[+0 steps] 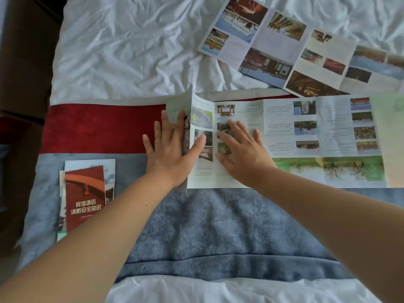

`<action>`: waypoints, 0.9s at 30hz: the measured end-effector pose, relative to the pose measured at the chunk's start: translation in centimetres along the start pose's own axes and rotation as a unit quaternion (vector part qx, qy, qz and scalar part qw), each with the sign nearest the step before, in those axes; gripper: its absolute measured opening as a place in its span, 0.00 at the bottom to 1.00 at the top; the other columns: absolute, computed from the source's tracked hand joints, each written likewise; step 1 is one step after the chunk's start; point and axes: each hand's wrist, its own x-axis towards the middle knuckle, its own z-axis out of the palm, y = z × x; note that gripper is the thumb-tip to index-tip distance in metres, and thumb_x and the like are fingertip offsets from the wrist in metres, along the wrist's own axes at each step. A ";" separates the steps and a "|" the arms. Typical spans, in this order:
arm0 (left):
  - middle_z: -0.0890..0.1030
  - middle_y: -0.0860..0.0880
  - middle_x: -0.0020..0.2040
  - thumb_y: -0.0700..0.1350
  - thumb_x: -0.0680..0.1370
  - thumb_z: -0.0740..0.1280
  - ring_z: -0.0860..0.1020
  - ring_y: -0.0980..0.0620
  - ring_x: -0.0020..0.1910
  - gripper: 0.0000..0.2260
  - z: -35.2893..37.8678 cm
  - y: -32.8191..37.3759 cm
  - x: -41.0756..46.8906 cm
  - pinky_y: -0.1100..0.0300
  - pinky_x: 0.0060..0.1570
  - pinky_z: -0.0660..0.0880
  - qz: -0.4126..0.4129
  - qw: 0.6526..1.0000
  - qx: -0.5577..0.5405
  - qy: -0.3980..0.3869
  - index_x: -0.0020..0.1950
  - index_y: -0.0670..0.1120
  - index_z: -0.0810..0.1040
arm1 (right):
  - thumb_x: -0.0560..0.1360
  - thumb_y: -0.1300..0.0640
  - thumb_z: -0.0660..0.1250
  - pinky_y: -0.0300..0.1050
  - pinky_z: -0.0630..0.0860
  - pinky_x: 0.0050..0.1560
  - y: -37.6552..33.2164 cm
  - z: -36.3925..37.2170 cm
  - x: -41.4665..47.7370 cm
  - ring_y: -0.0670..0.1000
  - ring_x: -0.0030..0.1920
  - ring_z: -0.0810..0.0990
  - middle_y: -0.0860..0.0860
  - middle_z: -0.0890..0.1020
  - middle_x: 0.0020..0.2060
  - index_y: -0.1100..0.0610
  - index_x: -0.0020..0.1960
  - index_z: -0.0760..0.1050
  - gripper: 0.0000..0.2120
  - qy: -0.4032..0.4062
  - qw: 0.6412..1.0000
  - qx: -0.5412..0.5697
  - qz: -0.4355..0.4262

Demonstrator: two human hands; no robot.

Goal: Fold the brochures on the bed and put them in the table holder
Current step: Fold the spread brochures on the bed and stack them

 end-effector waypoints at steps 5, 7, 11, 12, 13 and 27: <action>0.35 0.52 0.83 0.76 0.73 0.47 0.36 0.48 0.82 0.38 1.3 5.2 -0.7 0.39 0.76 0.32 0.051 0.998 -0.032 -0.002 0.78 0.67 0.34 | 0.84 0.43 0.55 0.66 0.39 0.80 4.3 -2.2 -3.5 0.60 0.82 0.37 0.54 0.47 0.84 0.44 0.79 0.61 0.23 0.035 0.997 -0.069 0.008; 0.36 0.50 0.83 0.74 0.75 0.50 0.36 0.47 0.82 0.37 2.6 7.3 -0.6 0.39 0.76 0.32 0.067 0.997 -0.032 -0.016 0.77 0.69 0.33 | 0.83 0.38 0.50 0.72 0.36 0.78 6.7 -3.0 -4.9 0.64 0.81 0.36 0.55 0.45 0.84 0.38 0.80 0.58 0.25 0.033 0.991 -0.124 0.047; 0.34 0.49 0.83 0.73 0.76 0.51 0.35 0.43 0.81 0.35 5.9 10.9 -0.1 0.38 0.76 0.34 0.058 0.997 -0.033 -0.034 0.76 0.72 0.33 | 0.80 0.31 0.40 0.71 0.37 0.78 10.8 -3.8 -7.6 0.63 0.82 0.36 0.54 0.42 0.84 0.34 0.82 0.48 0.30 0.016 0.984 -0.129 0.118; 0.34 0.49 0.82 0.73 0.75 0.51 0.35 0.42 0.81 0.35 6.8 11.6 0.0 0.38 0.76 0.34 0.049 0.998 -0.030 -0.033 0.76 0.72 0.33 | 0.80 0.31 0.39 0.70 0.38 0.79 11.6 -3.7 -8.3 0.63 0.82 0.36 0.53 0.42 0.84 0.34 0.82 0.46 0.31 0.017 0.983 -0.127 0.129; 0.33 0.48 0.82 0.74 0.75 0.50 0.35 0.41 0.81 0.36 7.6 12.2 0.1 0.37 0.76 0.35 0.041 0.998 -0.023 -0.032 0.76 0.71 0.33 | 0.80 0.30 0.39 0.70 0.38 0.79 12.4 -3.5 -9.0 0.63 0.82 0.36 0.52 0.41 0.84 0.34 0.82 0.44 0.30 0.019 0.983 -0.125 0.137; 0.30 0.47 0.81 0.79 0.74 0.43 0.32 0.42 0.80 0.40 12.0 11.0 -0.6 0.41 0.79 0.37 0.085 0.981 0.173 0.027 0.79 0.63 0.31 | 0.80 0.27 0.44 0.57 0.38 0.81 20.3 -2.9 -13.4 0.54 0.82 0.33 0.54 0.37 0.83 0.37 0.82 0.40 0.35 0.119 0.971 -0.059 0.200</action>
